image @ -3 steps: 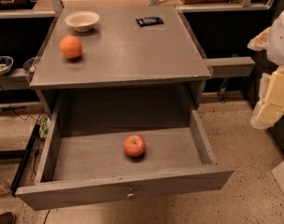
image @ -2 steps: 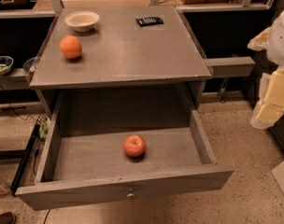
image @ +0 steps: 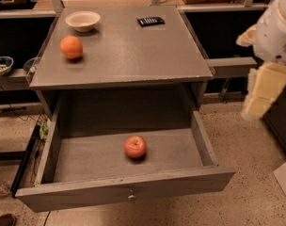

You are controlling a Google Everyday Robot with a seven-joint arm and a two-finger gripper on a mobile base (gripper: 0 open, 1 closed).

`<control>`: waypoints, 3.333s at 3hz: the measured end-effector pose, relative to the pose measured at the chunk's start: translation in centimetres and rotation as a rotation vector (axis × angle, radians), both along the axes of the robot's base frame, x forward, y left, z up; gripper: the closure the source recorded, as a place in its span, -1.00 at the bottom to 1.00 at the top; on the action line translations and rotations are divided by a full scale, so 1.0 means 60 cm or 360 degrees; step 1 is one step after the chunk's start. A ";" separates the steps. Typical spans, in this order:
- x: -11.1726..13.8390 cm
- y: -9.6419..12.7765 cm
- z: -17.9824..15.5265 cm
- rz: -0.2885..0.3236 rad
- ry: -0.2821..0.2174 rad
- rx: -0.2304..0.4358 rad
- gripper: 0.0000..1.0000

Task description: Pick apple from top drawer and place on counter

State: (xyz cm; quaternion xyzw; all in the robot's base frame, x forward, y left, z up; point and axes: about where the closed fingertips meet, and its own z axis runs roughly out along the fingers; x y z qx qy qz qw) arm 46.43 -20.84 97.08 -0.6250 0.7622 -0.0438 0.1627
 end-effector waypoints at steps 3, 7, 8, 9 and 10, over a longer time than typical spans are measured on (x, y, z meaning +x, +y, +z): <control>0.102 0.051 -0.075 0.0210 0.0125 0.0099 -1.00; 0.086 0.104 -0.119 0.0347 0.0193 0.0190 -1.00; 0.065 0.132 -0.135 0.0423 0.0232 0.0245 -1.00; 0.070 0.132 -0.142 0.0419 0.0228 0.0226 -1.00; 0.084 0.131 -0.163 0.0407 0.0219 0.0169 -1.00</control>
Offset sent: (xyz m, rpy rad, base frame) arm 0.0610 0.0259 -0.0354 0.0285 0.0547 0.1254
